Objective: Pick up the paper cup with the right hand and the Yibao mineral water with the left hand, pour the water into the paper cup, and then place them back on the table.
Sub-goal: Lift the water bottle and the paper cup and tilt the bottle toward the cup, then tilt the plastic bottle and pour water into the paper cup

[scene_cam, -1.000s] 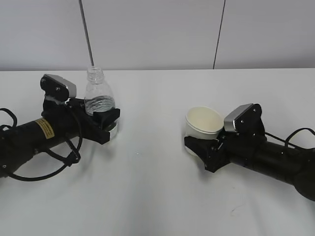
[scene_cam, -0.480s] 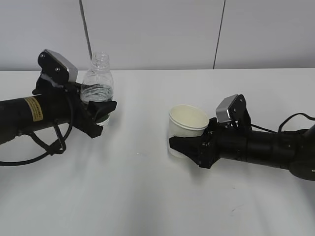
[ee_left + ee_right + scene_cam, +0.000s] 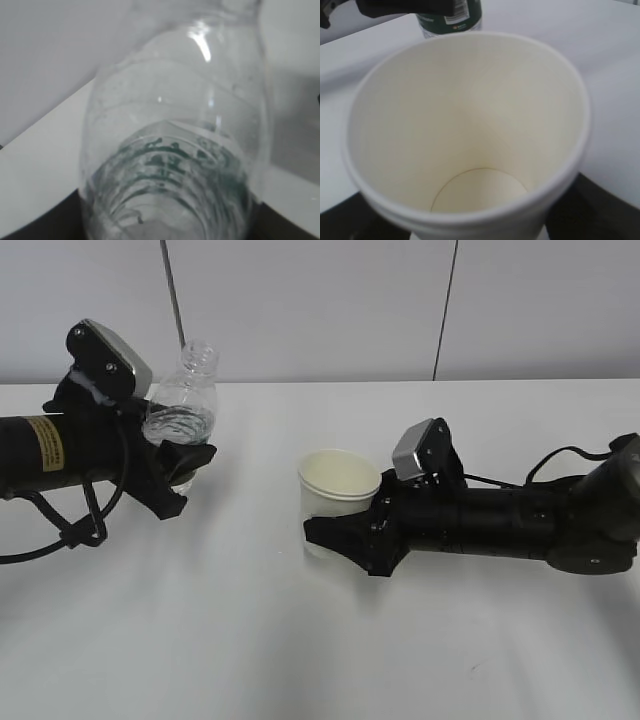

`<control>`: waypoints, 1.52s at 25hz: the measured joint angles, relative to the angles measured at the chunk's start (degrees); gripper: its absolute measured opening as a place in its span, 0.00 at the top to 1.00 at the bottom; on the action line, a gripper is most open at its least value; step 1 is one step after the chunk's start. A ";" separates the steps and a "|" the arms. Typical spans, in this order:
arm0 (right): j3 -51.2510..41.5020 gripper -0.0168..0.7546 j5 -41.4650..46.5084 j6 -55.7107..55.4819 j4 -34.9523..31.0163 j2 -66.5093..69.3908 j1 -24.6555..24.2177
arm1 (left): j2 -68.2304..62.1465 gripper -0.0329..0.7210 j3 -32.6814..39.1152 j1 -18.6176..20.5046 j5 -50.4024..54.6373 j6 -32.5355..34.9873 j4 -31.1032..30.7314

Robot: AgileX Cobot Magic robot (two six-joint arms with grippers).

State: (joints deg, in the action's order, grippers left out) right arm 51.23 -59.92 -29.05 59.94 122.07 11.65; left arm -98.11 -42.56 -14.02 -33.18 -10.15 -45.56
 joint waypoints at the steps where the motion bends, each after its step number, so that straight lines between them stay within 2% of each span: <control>1: 0.56 0.29 0.32 -0.17 0.16 0.00 0.85 | 0.35 0.46 0.00 0.00 1.19 0.00 -0.76; 11: 5.50 0.29 5.95 -3.31 2.74 0.00 6.13 | 5.40 0.46 -0.05 0.00 9.45 0.00 -5.90; 16: 7.40 0.29 6.50 -5.40 3.75 0.00 6.47 | 8.68 0.46 -0.05 -0.26 14.50 0.02 -9.53; 23: 9.54 0.29 6.95 -9.18 5.59 0.00 6.47 | 10.53 0.46 -2.12 -3.83 24.30 0.02 -14.80; 31: 9.54 0.29 7.19 -9.66 6.22 0.00 6.47 | 10.53 0.46 -4.76 -6.87 28.72 0.02 -16.13; 38: 9.65 0.29 7.30 -9.77 6.75 0.00 6.47 | 10.53 0.46 -5.62 -8.69 32.78 0.02 -20.79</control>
State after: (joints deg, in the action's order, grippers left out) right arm 60.88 -52.62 -38.81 66.69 122.07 18.12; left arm -87.58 -48.17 -22.71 -0.40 -10.12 -66.35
